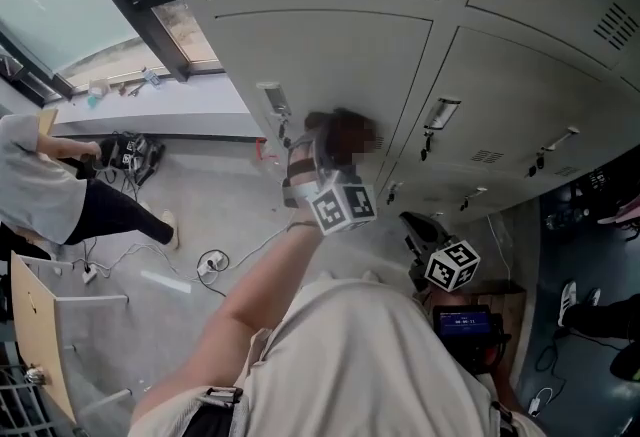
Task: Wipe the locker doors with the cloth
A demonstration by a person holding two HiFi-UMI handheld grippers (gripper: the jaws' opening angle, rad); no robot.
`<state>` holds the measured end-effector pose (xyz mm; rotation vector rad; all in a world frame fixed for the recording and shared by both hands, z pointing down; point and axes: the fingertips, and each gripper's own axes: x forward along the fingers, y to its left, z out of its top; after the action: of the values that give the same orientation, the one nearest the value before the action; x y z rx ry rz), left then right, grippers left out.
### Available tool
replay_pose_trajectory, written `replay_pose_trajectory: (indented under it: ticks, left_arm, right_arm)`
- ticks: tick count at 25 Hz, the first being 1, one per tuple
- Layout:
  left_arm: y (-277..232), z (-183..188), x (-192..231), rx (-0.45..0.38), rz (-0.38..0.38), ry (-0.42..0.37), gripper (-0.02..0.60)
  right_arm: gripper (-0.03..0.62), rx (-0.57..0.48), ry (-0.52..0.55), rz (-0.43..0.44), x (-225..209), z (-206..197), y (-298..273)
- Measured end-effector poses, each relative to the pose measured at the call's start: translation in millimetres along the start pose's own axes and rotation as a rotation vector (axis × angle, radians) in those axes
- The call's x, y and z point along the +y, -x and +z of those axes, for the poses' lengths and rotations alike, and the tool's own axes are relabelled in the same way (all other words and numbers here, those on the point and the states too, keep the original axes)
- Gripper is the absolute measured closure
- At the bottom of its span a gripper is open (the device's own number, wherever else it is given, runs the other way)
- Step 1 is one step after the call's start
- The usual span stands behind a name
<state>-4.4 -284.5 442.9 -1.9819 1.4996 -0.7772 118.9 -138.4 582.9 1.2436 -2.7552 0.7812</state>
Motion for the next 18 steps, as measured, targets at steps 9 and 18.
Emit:
replay_pose_trajectory:
  ticks: [9,18]
  left_arm:
    - [-6.8,89.2,-84.6,-0.244,-0.186,-0.096,0.474]
    - [5.0,-30.8,20.0,0.027,0.025,0.326,0.474]
  right_arm:
    - [0.565,-0.004,-0.015,-0.045,-11.8,-0.6,15.9]
    - [0.565,0.005,-0.015,-0.033,-14.9,-0.1,6.3]
